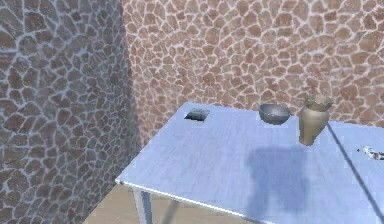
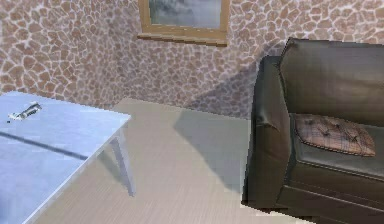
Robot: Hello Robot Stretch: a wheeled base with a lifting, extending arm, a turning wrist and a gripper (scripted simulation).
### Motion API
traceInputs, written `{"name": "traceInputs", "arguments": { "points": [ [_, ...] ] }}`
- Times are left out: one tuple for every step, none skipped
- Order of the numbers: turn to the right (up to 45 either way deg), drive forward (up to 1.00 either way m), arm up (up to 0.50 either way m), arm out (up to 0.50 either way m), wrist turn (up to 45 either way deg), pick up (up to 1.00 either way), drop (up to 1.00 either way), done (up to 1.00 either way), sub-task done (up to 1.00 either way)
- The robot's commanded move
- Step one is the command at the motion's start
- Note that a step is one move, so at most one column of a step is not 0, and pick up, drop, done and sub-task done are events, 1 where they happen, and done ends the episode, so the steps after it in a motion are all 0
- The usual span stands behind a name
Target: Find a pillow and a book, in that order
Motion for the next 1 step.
{"name": "traceInputs", "arguments": {
  "points": [
    [0.0, 0.00, 0.00, 0.00, 0.0, 0.00, 0.00, 1.00, 0.00]
  ]
}}
